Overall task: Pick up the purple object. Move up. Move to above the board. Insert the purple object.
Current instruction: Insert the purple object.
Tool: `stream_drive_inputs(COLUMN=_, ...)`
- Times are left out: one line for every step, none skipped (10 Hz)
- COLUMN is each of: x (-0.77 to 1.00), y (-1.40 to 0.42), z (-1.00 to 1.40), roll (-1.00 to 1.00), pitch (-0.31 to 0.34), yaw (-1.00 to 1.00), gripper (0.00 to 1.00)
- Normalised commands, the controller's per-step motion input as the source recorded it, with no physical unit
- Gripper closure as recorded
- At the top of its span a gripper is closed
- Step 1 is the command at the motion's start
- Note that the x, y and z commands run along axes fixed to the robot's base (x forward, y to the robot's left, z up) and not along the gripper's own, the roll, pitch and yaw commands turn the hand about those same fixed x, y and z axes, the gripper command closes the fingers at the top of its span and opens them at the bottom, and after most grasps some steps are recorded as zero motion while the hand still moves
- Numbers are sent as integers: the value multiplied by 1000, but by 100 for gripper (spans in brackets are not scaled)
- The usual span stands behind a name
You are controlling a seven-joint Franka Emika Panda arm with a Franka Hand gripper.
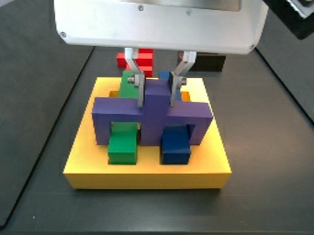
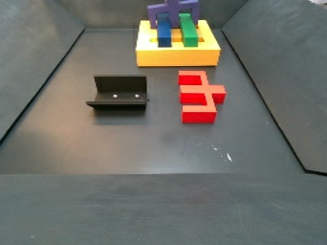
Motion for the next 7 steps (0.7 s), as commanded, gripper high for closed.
stream_drive_inputs(x=40, y=189, z=-97, roll=-500, pitch=-79, yaw=-34, gripper=100)
stream_drive_inputs(x=211, y=0, z=-17, roll=-500, pitch=-51, yaw=-131, gripper=100)
stream_drive_inputs(x=157, y=-46, z=0, roll=-349, pitch=-56, yaw=-117, gripper=100)
stream_drive_inputs(x=0, y=-57, z=9, roll=-171, pitch=-51, yaw=-74, gripper=100)
stream_drive_inputs(x=-220, y=0, z=-57, roll=0, pitch=-69, yaw=20, gripper=100)
stream_drive_inputs(x=-89, y=0, z=-117, roll=0, pitch=-150, yaw=0, gripper=100)
stream_drive_inputs(x=-63, y=51, z=-51, roll=-293, pitch=-297, yaw=-203, gripper=100)
